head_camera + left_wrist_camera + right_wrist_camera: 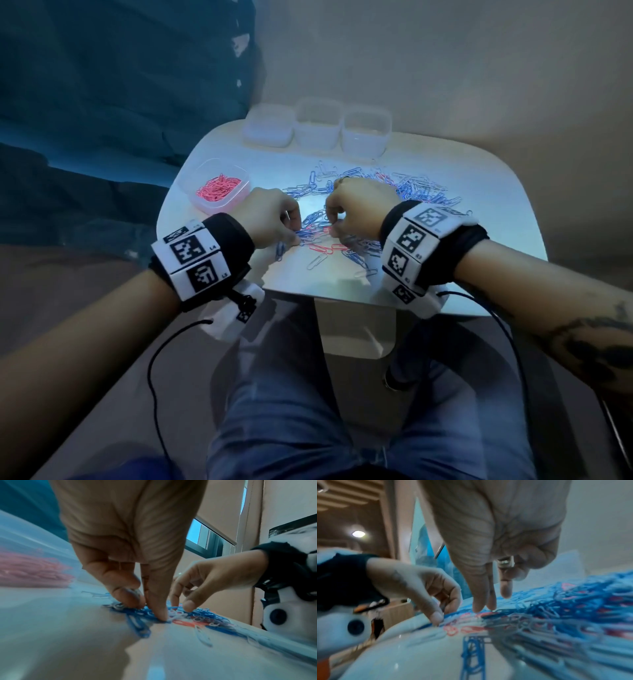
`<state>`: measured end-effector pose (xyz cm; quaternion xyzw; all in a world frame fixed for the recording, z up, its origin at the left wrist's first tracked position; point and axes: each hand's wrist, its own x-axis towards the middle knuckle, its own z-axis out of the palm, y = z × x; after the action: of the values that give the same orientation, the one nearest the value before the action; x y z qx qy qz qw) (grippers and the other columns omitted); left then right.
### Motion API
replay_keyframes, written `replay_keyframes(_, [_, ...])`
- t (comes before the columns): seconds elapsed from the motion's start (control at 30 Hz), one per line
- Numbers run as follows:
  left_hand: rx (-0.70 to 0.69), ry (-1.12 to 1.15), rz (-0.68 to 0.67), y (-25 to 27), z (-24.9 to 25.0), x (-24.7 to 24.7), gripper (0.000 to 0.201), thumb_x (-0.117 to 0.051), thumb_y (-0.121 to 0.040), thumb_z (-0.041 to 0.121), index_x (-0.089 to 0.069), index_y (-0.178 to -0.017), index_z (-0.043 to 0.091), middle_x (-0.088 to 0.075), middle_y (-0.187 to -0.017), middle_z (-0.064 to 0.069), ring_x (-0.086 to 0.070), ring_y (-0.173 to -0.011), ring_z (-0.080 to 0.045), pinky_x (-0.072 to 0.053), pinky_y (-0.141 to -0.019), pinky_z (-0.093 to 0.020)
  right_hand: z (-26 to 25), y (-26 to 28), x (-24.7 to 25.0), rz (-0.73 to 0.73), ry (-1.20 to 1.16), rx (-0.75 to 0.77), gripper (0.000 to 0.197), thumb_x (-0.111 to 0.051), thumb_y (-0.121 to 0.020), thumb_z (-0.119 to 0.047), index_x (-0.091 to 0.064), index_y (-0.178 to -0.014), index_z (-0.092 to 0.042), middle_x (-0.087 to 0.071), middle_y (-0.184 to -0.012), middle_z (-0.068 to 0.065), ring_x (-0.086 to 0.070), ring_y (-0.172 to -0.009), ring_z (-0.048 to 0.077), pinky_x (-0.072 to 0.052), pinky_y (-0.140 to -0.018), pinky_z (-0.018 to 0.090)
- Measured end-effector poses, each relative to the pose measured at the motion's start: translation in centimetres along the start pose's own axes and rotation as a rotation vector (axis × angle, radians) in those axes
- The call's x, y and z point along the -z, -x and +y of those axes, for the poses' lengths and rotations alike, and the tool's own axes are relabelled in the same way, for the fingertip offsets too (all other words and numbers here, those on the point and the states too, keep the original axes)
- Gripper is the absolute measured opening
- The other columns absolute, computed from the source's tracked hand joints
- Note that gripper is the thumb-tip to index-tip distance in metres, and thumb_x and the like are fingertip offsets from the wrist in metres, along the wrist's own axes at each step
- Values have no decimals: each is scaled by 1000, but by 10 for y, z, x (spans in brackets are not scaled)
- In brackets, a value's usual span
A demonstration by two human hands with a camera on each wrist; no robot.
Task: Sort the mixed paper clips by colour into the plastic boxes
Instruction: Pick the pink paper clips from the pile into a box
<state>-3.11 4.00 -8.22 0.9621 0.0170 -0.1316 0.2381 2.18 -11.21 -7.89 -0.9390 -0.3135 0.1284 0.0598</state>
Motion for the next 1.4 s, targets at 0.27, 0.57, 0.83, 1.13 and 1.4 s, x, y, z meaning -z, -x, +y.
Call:
replay_keyframes(0.27, [70, -148, 145, 2, -8, -2, 15, -61, -75, 4, -51, -72, 16, -51, -74, 0, -47, -80, -20, -35, -68, -26, 5, -10, -1, -149, -88, -45, 8, -63, -80, -10, -68, -77, -5, -70, -87, 11, -64, -89, 27, -49, -70, 30])
replay_keyframes(0.57, [52, -94, 84, -11, 20, -12, 17, -75, -73, 23, -62, -68, 15, -59, -68, -2, -54, -73, -19, -37, -63, -24, 26, 19, 21, 190, -519, -111, 22, -67, -81, -10, -52, -66, -18, -47, -62, -9, -46, -66, 11, -36, -57, 18])
replay_keyframes(0.83, [113, -61, 5, -15, 30, -5, 13, -73, -70, 4, -73, -79, 13, -56, -61, 7, -54, -70, -11, -39, -53, -18, 52, 90, 10, 500, -1122, -237, 22, -68, -78, -2, -56, -70, -18, -54, -56, -4, -43, -43, -3, -30, -41, 8])
replay_keyframes(1.13, [-33, -198, -52, -16, 37, 0, 14, -75, -72, 7, -75, -86, 6, -65, -70, -1, -53, -65, -11, -36, -49, -10, 49, 122, -27, 419, -1705, -431, 13, -54, -87, -7, -62, -86, -18, -59, -57, -13, -46, -48, -2, -30, -38, 7])
replay_keyframes(1.4, [-126, -397, -176, -20, 32, -2, 17, -56, -91, 18, -64, -98, 4, -64, -99, -8, -48, -84, -16, -34, -71, -23, 50, 134, -29, 467, -1715, -431, 13, -54, -87, -8, -61, -84, -18, -59, -56, -14, -45, -47, -2, -30, -39, 8])
